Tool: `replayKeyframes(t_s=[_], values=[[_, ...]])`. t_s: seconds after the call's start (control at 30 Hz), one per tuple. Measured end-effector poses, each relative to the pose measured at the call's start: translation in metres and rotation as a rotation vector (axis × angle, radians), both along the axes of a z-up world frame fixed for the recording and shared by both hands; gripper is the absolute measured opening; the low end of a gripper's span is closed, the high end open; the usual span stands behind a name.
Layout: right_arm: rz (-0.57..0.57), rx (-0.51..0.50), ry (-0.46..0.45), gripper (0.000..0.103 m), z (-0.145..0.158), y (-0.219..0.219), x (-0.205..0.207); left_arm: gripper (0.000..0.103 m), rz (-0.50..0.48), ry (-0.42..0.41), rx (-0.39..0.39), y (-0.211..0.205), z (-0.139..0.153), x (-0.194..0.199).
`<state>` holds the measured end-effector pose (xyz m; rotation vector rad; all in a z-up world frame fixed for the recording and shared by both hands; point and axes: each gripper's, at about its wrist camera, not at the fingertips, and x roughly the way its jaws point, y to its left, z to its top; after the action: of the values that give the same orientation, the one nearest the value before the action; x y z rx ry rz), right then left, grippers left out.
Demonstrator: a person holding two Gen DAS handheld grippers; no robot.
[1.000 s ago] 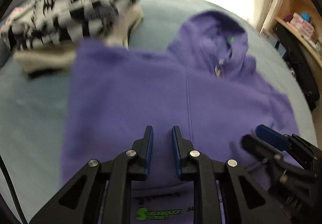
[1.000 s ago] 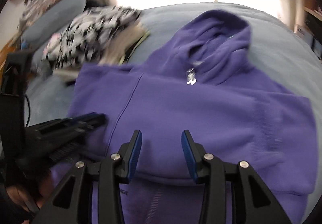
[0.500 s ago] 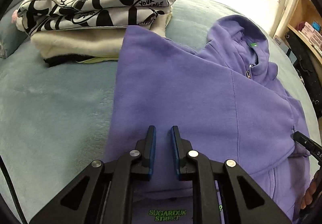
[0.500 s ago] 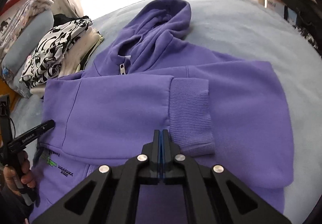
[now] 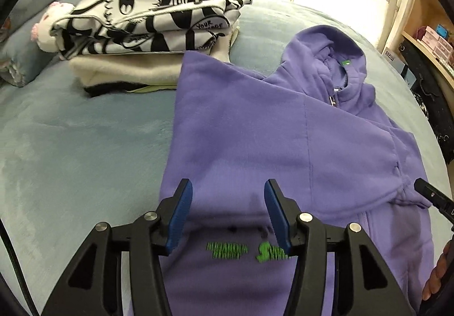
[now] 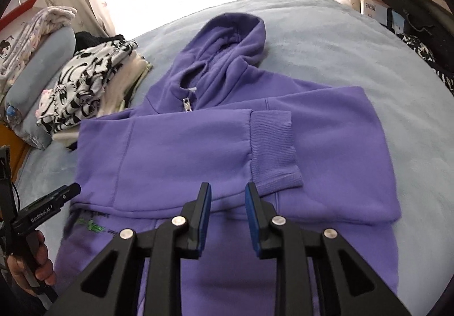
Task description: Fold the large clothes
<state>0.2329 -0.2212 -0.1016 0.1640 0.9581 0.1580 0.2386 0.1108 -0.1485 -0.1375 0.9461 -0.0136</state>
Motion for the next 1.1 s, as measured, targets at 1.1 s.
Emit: replayKeyframes(t_s=[1.1], values=[[-0.003, 0.007, -0.171, 0.048, 0.097, 0.01, -0.194, 0.059, 0.086, -0.114, 0.042, 0.048, 0.083, -0.24]])
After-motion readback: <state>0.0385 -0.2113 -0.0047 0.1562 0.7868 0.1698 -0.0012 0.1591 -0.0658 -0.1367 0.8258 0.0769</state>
